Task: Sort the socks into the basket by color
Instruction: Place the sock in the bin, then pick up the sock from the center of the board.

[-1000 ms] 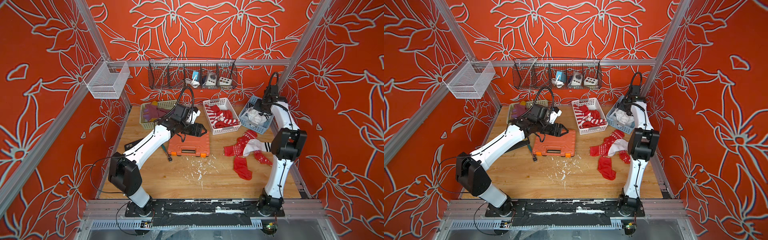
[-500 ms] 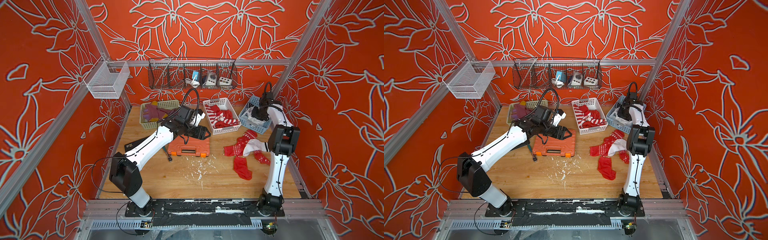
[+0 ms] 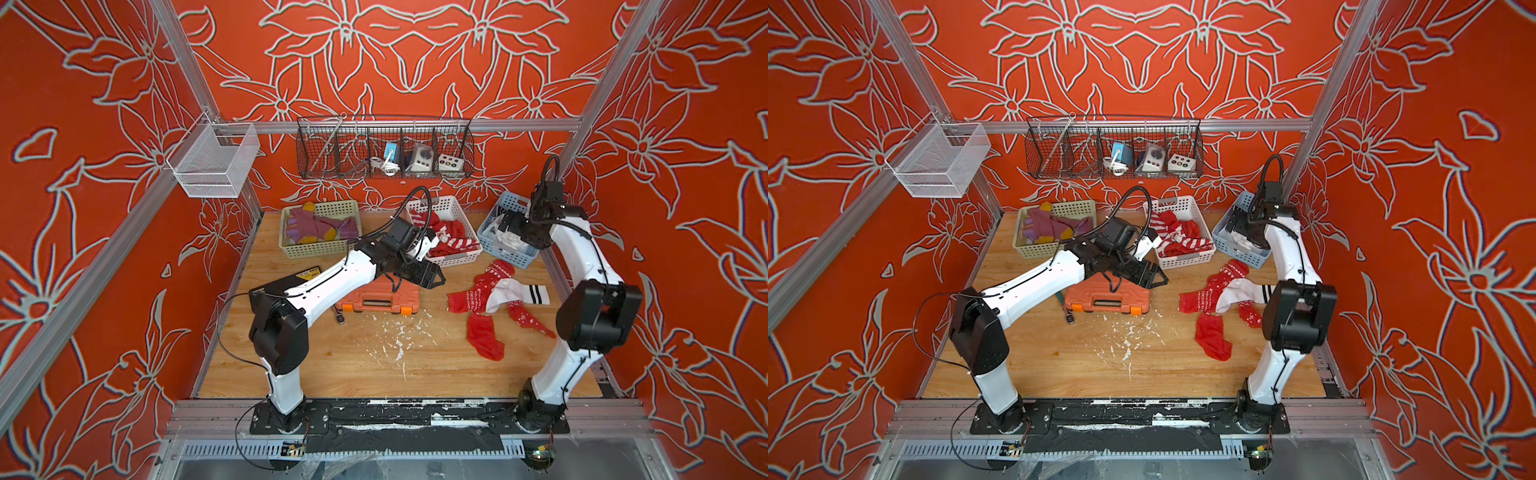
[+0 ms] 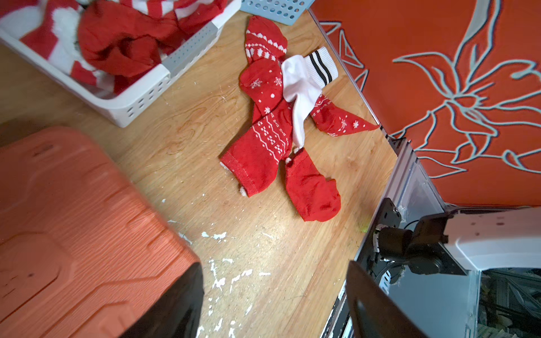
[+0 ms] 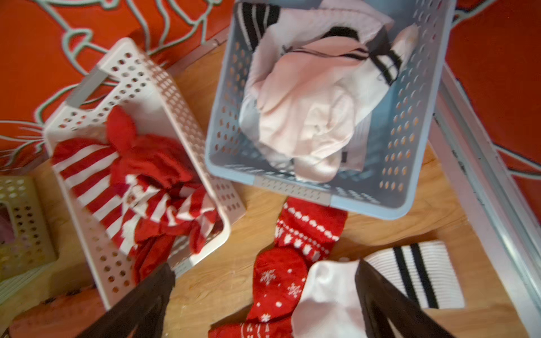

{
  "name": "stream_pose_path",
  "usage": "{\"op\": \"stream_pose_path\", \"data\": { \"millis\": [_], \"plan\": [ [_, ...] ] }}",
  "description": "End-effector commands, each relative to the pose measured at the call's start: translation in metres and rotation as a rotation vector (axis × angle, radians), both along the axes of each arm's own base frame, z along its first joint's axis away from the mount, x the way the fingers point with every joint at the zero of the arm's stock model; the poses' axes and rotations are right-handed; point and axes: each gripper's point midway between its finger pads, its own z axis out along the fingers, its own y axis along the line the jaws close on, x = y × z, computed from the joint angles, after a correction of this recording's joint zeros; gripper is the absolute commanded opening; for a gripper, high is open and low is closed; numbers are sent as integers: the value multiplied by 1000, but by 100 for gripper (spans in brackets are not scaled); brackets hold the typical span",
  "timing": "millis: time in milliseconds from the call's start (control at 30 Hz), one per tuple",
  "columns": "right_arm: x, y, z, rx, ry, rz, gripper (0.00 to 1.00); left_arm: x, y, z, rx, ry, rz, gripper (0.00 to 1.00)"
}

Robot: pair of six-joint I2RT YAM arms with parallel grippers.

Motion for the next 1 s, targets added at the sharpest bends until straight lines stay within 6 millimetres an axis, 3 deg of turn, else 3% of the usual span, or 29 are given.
{"op": "stream_pose_path", "data": {
  "millis": [0, 133, 200, 433, 667, 967],
  "plan": [
    [-34, 45, 9, 57, -14, 65, 98, 0, -21, -11, 17, -34, -44, 74],
    [-84, 78, 17, 101, -35, 137, 98, 6, -36, -38, 62, -51, -40, 74],
    [-107, 86, 21, 124, -38, 158, 98, 9, -43, -50, 79, -60, -38, 74],
    [-168, 79, 51, 135, -106, 165, 98, 16, -70, -94, 142, -82, -36, 74],
    [-199, 75, 67, 128, -130, 179, 98, 29, -88, -128, 164, -80, -19, 73],
    [-203, 74, 68, 113, -122, 196, 98, 19, -112, -155, 179, -52, -62, 71]
  ]
}}
